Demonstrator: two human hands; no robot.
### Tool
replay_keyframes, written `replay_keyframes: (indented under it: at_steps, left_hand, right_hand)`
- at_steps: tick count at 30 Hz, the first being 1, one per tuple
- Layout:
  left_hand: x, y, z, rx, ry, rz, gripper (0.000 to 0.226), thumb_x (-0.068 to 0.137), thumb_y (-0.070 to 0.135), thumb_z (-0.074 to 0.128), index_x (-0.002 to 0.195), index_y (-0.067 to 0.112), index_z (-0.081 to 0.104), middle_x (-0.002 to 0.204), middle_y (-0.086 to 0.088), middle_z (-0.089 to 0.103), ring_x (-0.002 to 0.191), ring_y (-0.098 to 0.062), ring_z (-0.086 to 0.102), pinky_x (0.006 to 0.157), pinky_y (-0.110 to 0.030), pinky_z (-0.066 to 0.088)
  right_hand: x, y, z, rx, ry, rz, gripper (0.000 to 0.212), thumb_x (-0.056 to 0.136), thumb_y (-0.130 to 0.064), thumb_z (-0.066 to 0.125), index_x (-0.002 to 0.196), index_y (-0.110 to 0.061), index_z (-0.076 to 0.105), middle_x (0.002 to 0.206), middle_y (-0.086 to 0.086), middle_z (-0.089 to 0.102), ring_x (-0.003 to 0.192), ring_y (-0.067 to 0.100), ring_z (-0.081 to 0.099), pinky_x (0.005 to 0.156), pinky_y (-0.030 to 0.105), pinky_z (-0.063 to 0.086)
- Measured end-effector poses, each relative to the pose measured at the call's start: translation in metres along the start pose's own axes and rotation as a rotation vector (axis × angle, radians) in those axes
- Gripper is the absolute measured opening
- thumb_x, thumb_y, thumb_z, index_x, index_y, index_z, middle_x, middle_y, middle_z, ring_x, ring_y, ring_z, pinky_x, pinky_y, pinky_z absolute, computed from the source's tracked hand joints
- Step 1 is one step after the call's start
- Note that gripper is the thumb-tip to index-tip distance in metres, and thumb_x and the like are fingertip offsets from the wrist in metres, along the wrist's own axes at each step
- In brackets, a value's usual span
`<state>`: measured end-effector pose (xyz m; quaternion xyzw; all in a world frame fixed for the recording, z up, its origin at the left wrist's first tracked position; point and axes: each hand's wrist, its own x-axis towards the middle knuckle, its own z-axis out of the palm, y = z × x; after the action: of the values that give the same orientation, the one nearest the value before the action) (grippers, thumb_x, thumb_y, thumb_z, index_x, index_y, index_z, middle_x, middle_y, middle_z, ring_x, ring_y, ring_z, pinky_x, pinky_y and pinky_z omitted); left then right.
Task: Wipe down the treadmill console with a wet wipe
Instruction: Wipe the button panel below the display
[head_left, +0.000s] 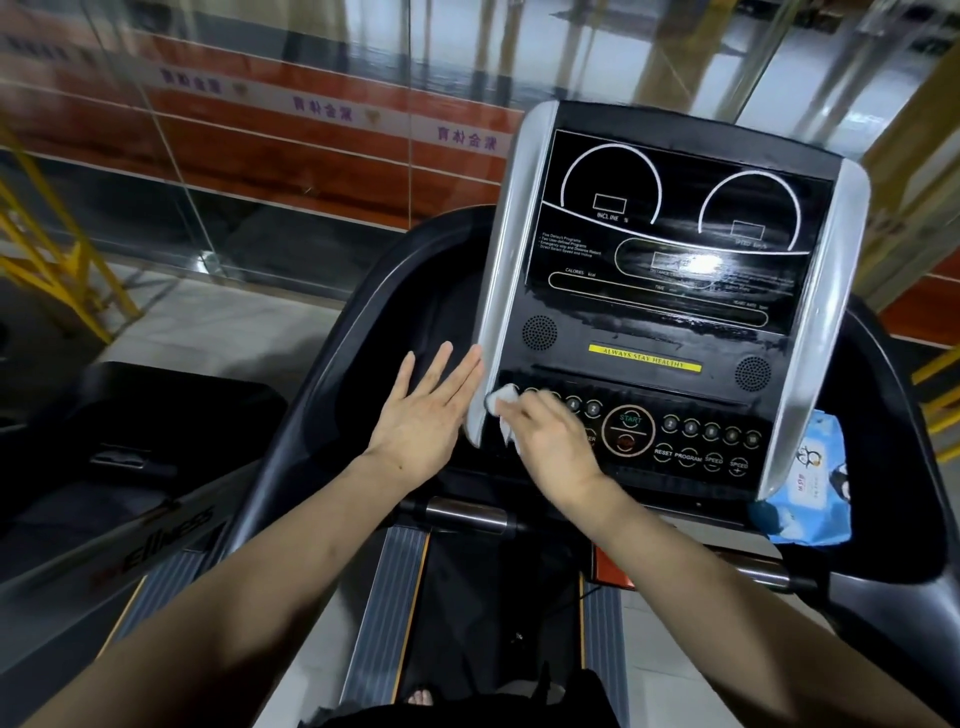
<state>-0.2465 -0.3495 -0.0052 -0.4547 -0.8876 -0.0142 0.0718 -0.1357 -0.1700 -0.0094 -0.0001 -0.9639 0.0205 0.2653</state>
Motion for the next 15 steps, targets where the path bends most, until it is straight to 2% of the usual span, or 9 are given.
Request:
replay_keyframes:
  at_steps: [3,5,8,10,12,15]
  left_hand:
    - [0.0,0.0,-0.001,-0.011,-0.02,-0.004,0.087,0.107,0.02,0.04,0.159,0.022,-0.029,0.168,0.009,-0.034,0.157,-0.024,-0.027,0.129,-0.059,-0.007]
    - [-0.001,0.001,-0.003,-0.023,-0.029,-0.008,0.086,0.107,0.02,0.04,0.159,0.022,-0.029,0.167,0.009,-0.036,0.157,-0.024,-0.027,0.129,-0.059,-0.007]
    - [-0.002,0.004,-0.007,-0.034,-0.037,-0.021,0.082,0.108,0.024,0.036,0.16,0.023,-0.027,0.166,0.01,-0.038,0.158,-0.024,-0.025,0.129,-0.058,-0.007]
    - [-0.002,0.007,-0.008,-0.045,-0.033,-0.025,0.08,0.108,0.026,0.035,0.161,0.022,-0.025,0.167,0.01,-0.037,0.158,-0.024,-0.023,0.129,-0.058,-0.007]
    - [-0.003,0.008,-0.007,-0.06,-0.022,-0.03,0.081,0.108,0.026,0.037,0.162,0.022,-0.023,0.167,0.01,-0.036,0.159,-0.025,-0.021,0.129,-0.058,-0.006]
    - [-0.003,0.01,-0.008,-0.092,0.013,-0.03,0.079,0.106,0.026,0.039,0.165,0.021,-0.014,0.171,0.01,-0.027,0.161,-0.025,-0.016,0.13,-0.056,-0.004]
  right_hand:
    - [-0.027,-0.002,0.005,0.039,-0.076,-0.131,0.032,0.089,-0.006,0.051,0.109,-0.009,0.075,0.088,0.005,0.062,0.079,0.027,0.058,0.068,0.041,0.056]
    - [-0.022,0.006,0.001,0.02,-0.11,-0.156,0.034,0.087,-0.007,0.054,0.113,-0.011,0.074,0.093,0.005,0.063,0.084,0.028,0.059,0.07,0.04,0.057]
    - [0.002,0.021,-0.006,-0.017,-0.029,0.023,0.042,0.076,0.003,0.071,0.115,-0.011,0.074,0.09,0.007,0.059,0.083,0.03,0.056,0.064,0.041,0.055]
    - [0.008,0.02,-0.008,-0.007,0.052,0.165,0.039,0.08,0.003,0.067,0.117,-0.009,0.073,0.09,0.008,0.059,0.083,0.03,0.056,0.065,0.042,0.056]
    - [-0.003,0.01,-0.004,0.008,0.078,0.18,0.034,0.085,0.002,0.063,0.115,-0.01,0.074,0.089,0.007,0.059,0.08,0.029,0.056,0.067,0.04,0.055]
    - [-0.028,0.008,-0.005,0.124,-0.028,0.162,0.032,0.086,0.006,0.071,0.11,-0.012,0.077,0.088,0.007,0.062,0.08,0.027,0.06,0.075,0.035,0.055]
